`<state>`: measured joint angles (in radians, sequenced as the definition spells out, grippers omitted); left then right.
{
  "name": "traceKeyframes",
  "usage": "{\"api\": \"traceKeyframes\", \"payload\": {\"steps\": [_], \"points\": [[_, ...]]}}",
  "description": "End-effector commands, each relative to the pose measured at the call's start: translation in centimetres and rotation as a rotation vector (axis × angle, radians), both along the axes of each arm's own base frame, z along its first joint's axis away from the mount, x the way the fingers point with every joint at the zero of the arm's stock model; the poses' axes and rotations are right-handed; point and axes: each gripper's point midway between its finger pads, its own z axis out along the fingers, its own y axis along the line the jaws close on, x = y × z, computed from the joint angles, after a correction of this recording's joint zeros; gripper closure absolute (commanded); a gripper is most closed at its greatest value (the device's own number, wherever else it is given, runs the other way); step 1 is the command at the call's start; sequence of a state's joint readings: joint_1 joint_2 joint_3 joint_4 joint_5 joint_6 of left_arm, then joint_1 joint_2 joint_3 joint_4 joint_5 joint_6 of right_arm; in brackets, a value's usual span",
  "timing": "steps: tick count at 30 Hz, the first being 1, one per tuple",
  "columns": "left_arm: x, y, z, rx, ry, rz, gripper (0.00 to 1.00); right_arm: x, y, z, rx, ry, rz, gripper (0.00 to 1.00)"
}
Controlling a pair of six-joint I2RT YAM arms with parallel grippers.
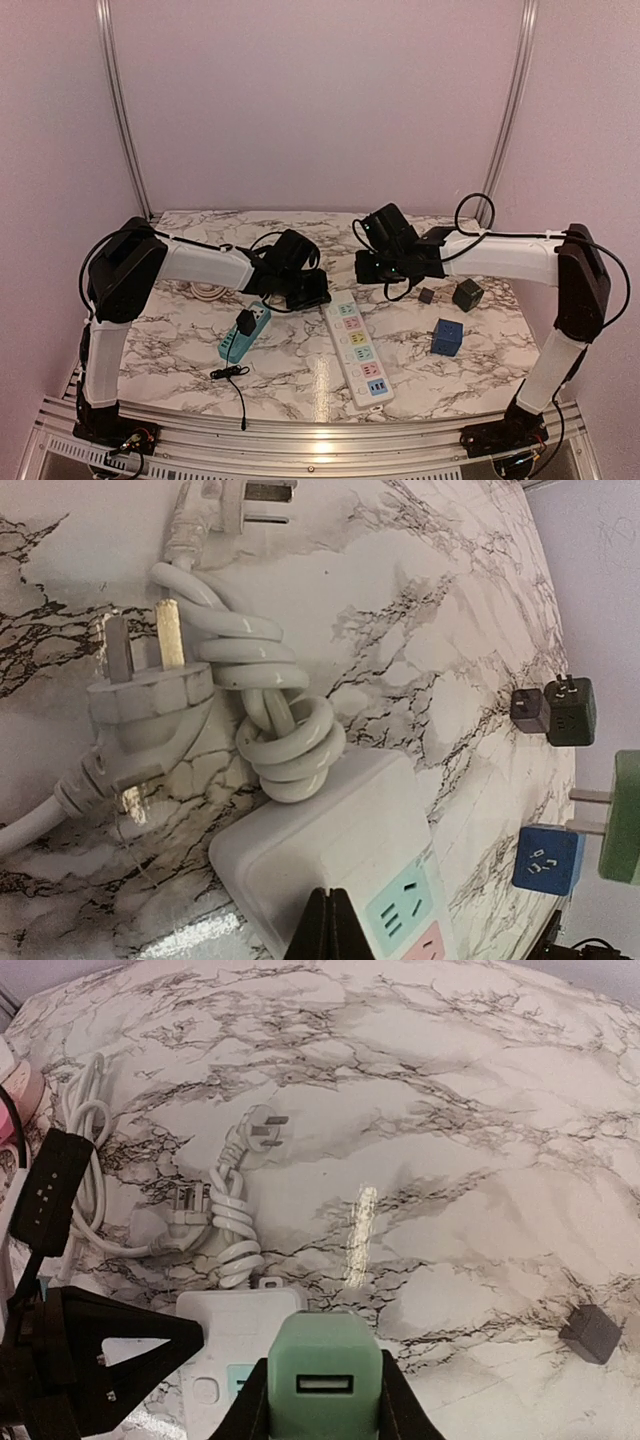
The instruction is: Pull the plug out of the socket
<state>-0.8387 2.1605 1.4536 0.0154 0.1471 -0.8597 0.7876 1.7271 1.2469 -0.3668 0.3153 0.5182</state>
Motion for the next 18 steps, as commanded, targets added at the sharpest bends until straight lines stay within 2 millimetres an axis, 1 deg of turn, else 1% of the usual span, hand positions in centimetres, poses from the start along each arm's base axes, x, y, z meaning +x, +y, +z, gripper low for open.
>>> {"api": "traceKeyframes", "payload": {"steps": [1, 5, 8, 10, 12, 15, 18], "points": [[-2.6, 3.2, -4.8, 0.201, 0.12, -0.023, 1.0, 2.4, -1.8, 1.7, 0.101, -0.017, -0.01, 0.85], [-2.1, 2.4, -2.6, 0.18, 0.086, -0.049, 1.0, 5.1, -3.5, 1.6, 0.182, -0.006, -0.027, 0.85], [-1.9, 1.9, -0.7, 0.152, 0.064, -0.068, 1.0, 7.1, -4.5, 1.1, 0.25, 0.003, -0.03, 0.85], [-2.1, 1.4, 0.6, 0.122, 0.06, -0.084, 1.0, 8.3, -4.9, 0.2, 0.278, 0.025, -0.026, 0.85], [-2.3, 1.4, 1.9, 0.107, 0.055, -0.095, 1.0, 9.6, -5.4, -1.2, 0.267, 0.05, -0.034, 0.85], [-2.9, 1.9, 4.0, 0.104, 0.038, -0.115, 1.0, 11.2, -5.6, -3.0, 0.293, 0.088, -0.034, 0.86], [-3.3, 2.6, 6.0, 0.098, 0.014, -0.124, 1.0, 12.3, -5.9, -3.7, 0.341, 0.097, -0.035, 0.86]]}}
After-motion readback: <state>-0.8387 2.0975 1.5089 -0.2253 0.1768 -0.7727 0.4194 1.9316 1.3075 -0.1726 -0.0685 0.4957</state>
